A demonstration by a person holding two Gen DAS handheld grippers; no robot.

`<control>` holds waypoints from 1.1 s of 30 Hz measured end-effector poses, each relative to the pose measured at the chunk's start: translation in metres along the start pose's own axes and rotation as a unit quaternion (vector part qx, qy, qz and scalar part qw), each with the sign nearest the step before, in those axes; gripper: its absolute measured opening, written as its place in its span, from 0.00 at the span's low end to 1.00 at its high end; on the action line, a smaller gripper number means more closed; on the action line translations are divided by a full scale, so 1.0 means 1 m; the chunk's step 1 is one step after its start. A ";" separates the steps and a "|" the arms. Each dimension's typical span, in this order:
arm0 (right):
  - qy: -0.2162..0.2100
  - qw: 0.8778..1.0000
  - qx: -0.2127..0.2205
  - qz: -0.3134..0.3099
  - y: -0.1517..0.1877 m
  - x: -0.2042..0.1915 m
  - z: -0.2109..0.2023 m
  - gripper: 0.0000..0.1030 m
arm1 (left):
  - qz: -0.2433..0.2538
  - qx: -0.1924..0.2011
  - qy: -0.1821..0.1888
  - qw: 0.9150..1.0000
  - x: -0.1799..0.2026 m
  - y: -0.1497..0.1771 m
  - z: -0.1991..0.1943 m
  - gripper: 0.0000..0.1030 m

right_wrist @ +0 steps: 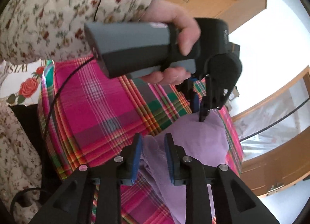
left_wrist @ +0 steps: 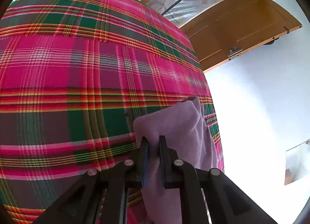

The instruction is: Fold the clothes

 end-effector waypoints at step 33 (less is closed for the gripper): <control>-0.042 0.971 0.033 0.234 0.094 0.091 -0.042 0.09 | 0.000 0.008 0.001 1.000 -0.014 0.008 -0.011 0.24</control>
Point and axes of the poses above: each gripper's, at about its wrist camera, not at the fingertips, and z roughly the way its jaws point, x to its right, y to its underside, the point moved 3 cm from there along z, roughly the way its jaws point, and after that the axes turned 6 degrees about -y, right-handed, at the moved point
